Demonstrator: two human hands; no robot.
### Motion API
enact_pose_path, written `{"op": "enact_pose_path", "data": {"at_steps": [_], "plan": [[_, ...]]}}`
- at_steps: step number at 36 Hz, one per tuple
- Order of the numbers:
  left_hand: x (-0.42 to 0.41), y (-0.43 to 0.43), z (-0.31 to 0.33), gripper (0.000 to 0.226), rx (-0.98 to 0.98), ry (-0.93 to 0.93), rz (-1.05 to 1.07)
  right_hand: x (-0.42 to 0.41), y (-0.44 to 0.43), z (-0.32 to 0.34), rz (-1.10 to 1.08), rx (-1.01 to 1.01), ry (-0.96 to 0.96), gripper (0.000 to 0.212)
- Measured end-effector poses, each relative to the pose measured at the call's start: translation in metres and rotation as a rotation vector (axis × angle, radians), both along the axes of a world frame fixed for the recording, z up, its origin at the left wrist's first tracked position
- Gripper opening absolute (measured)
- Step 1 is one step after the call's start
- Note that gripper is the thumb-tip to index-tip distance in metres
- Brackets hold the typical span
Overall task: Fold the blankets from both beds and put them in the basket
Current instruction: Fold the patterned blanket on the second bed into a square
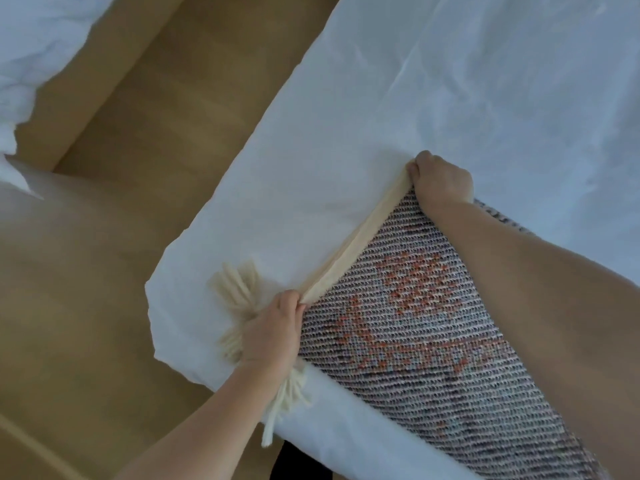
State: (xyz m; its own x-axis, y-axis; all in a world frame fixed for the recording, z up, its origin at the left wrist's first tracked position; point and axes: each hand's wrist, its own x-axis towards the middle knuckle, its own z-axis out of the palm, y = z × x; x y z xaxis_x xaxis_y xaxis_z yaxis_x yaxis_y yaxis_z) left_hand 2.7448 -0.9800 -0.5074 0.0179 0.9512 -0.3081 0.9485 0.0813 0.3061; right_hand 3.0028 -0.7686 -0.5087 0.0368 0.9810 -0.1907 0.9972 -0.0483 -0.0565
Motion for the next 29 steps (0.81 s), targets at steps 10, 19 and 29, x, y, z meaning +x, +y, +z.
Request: {"op": "enact_pose_path", "data": {"at_steps": [10, 19, 29], "plan": [[0.081, 0.023, 0.004, 0.062, 0.177, 0.021, -0.228, -0.007, -0.074, 0.015, 0.201, 0.070, 0.033, 0.059], [0.133, 0.053, -0.025, 0.062, 0.067, 0.154, -0.446, 0.062, -0.107, -0.010, 0.205, -0.128, -0.007, 0.071], [0.213, 0.138, -0.026, 0.069, 0.122, 0.219, -0.427, 0.152, -0.152, -0.016, 0.052, -0.136, -0.014, 0.073]]}}
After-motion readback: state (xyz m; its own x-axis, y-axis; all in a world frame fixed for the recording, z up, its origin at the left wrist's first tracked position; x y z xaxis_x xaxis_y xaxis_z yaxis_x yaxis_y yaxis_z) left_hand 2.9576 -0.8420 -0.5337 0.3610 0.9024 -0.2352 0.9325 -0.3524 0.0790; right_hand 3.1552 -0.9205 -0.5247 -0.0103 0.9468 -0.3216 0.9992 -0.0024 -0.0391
